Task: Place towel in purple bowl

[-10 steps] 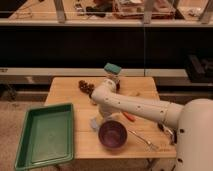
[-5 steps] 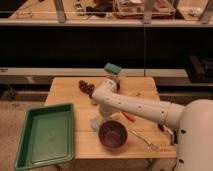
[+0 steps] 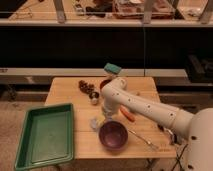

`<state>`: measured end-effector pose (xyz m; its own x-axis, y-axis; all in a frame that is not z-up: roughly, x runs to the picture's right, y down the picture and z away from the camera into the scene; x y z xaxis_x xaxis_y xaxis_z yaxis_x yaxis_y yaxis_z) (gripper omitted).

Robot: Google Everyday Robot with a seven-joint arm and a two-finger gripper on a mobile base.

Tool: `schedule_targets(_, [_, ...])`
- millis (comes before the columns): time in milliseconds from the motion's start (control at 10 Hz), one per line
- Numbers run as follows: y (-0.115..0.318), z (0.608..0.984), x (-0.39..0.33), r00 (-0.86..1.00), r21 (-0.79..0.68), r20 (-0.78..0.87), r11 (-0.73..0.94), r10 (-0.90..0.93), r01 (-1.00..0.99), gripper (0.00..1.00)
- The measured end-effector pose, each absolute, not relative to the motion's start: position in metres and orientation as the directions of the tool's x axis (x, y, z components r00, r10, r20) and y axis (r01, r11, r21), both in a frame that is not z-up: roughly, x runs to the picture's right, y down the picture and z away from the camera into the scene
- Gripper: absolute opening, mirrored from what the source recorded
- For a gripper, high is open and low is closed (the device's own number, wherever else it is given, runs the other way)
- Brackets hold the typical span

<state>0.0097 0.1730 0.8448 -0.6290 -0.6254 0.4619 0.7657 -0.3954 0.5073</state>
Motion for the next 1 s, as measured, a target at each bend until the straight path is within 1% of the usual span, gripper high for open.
schedule_targets(500, [0.187,0.858,-0.025,-0.684,0.502,0.406,-0.478,-0.606,0.721,0.79])
schedule_targets(600, [0.188,0.861,-0.028,-0.695,0.509,0.390,-0.488,-0.604,0.709,0.72])
schedule_targets(700, [0.189,0.862,-0.032,-0.706,0.512,0.381,-0.500,-0.597,0.699,0.62])
schedule_targets(800, [0.191,0.864,-0.034,-0.714,0.513,0.378,-0.509,-0.589,0.691,0.53])
schedule_targets(900, [0.193,0.866,-0.037,-0.724,0.514,0.377,-0.520,-0.578,0.683,0.41])
schedule_targets(1000, [0.192,0.865,-0.038,-0.725,0.514,0.375,-0.521,-0.578,0.681,0.33])
